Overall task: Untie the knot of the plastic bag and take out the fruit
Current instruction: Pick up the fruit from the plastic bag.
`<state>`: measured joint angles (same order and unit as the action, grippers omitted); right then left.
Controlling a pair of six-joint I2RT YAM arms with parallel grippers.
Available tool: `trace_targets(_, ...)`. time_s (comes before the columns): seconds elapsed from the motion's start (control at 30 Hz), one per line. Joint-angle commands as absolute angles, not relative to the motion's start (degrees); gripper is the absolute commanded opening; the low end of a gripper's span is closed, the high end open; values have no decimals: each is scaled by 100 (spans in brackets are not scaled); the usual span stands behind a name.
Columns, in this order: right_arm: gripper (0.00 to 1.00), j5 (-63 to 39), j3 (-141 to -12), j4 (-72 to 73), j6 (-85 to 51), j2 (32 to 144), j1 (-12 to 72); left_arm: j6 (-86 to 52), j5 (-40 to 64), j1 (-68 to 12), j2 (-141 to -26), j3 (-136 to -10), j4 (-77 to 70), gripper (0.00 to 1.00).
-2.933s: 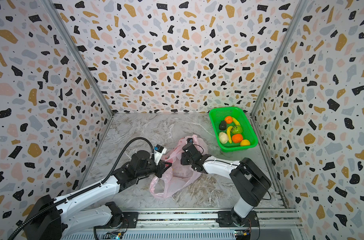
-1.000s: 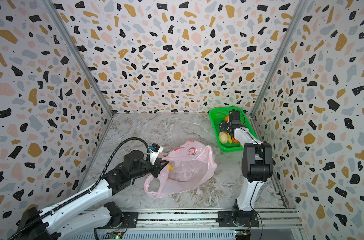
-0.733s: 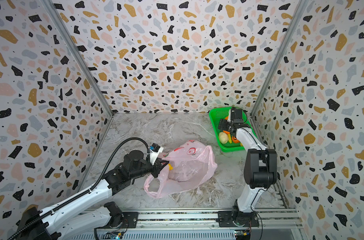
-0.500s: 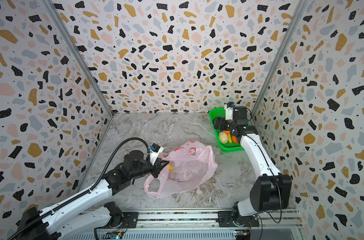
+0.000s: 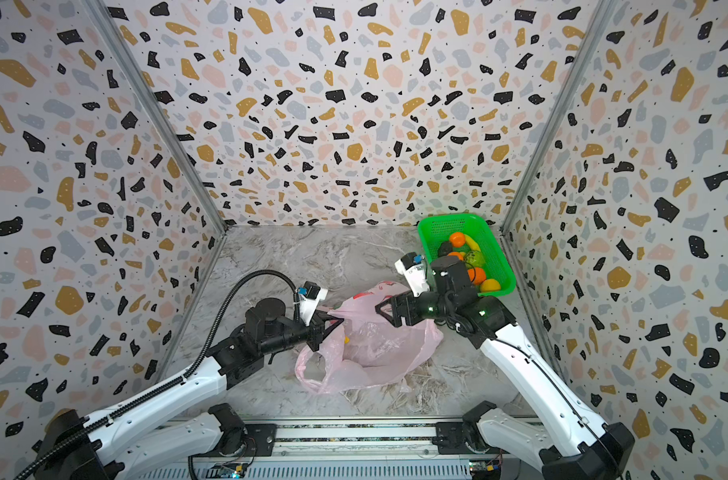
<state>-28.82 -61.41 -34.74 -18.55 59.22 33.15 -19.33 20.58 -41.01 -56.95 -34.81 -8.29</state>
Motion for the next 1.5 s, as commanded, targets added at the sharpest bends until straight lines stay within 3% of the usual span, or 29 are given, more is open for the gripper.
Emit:
trace_targets(0.0,86,-2692,-5714,-3550,-2299,5591,3633,-2083,2307,-4189,-5835,-3697,-1397,0)
trace_targets(0.4,84,-1456,-5050,-4012,-2630,5167,4259,-3033,2484,-4756,-6548,-3984,-2969,0)
trace_targets(0.7,84,-613,-3801,-2020,-3266,5752,4800,-1559,1449,-4738,-5841,-3625,-618,0)
trace_targets(0.93,85,-569,-4050,-1107,-3287,6889,5153,-1450,1628,-4668,-5877,-3291,-657,0)
trace_targets(1.47,90,-581,-4130,-435,-3175,8041,5436,-1633,1689,-4649,-5517,-2952,-800,0)
